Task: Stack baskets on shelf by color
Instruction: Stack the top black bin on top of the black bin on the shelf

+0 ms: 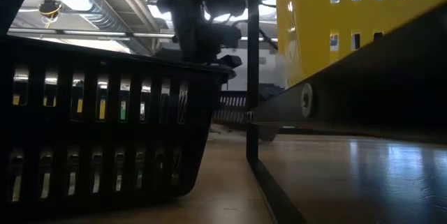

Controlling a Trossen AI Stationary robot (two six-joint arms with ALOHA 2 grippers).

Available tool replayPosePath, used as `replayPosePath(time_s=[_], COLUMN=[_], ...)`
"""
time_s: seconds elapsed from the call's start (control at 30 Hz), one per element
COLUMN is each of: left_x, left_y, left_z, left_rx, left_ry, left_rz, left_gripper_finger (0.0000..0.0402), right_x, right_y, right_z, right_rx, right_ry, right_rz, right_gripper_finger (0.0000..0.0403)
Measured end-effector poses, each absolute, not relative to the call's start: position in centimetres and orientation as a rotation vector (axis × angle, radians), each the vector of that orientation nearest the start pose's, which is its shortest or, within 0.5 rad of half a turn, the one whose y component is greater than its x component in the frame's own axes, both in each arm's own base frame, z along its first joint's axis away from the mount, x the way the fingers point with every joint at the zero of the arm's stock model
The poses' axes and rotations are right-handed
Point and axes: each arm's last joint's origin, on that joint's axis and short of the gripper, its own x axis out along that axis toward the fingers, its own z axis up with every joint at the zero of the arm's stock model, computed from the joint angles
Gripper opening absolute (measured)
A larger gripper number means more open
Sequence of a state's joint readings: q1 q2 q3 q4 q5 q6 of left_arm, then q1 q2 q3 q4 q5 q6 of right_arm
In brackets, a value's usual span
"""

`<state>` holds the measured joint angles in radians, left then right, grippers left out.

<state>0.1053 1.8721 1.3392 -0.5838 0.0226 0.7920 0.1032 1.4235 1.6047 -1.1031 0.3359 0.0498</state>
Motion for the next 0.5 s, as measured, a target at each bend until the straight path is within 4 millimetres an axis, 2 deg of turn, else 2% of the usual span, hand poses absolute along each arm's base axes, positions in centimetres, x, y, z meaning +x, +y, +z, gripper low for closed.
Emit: replayPosePath(time_s=[0.3, 0.5], left_x=[37.6, 37.3], left_y=[5.1, 6.0], left_z=[19.5, 20.1], left_rx=[0.337, 0.271], left_ry=[1.064, 1.061], left_rz=[-0.396, -0.347], left_gripper_finger=[0.0043, 0.0042], right_x=[26.8, 26.8], right_y=[1.8, 1.8], right_z=[39.2, 39.2], right_rx=[-0.157, -0.158], right_ry=[0.896, 0.896], right_rz=[-0.237, -0.237], right_gripper_finger=[0.0000, 0.0000])
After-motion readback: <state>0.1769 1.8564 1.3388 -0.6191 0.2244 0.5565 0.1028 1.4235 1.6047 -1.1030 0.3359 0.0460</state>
